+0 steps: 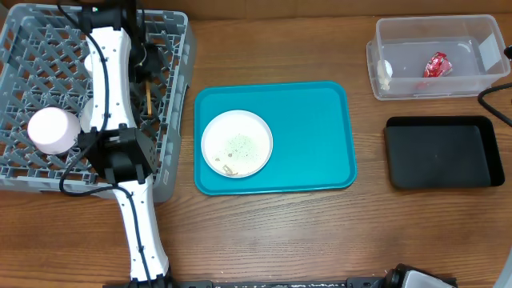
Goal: Sort waste into correct bins and load items into the dishwasher
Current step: 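Carry the second chopstick into the dish rack and release it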
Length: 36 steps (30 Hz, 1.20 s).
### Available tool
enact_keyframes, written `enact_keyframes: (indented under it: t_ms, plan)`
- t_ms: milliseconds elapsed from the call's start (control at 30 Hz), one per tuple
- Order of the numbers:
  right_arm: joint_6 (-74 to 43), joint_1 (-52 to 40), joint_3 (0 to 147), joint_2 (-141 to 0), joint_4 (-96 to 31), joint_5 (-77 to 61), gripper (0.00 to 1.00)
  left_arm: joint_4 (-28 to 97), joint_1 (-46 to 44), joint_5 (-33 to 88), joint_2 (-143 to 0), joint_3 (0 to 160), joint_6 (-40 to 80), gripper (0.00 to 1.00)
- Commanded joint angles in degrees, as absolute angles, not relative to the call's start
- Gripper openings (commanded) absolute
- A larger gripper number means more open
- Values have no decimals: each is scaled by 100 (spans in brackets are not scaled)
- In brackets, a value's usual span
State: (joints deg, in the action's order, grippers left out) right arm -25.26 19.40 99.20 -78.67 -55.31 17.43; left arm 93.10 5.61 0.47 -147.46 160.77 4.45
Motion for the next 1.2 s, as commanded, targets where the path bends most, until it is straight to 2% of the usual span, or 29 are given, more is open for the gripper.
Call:
enact_keyframes:
  t_ms: [0, 100, 200, 633, 1167]
  plan:
    - [-2556, 1935, 9904, -7854, -5505, 1837, 100, 9452, 519, 735, -14730, 16796, 86, 4]
    - [-2556, 1935, 9904, -7854, -5502, 1837, 100, 9553, 519, 1192, -14730, 17200, -322, 4]
    - [-2556, 1935, 9904, -7854, -5502, 1837, 100, 9598, 523, 1144, -14733, 17196, -390, 4]
    - [-2556, 1935, 9904, -7854, -5502, 1837, 100, 9397, 523, 1444, -14735, 16051, -1323, 4]
    - [-2556, 1935, 9904, -7854, -5502, 1837, 100, 9295, 523, 1050, -14735, 15694, -987, 4]
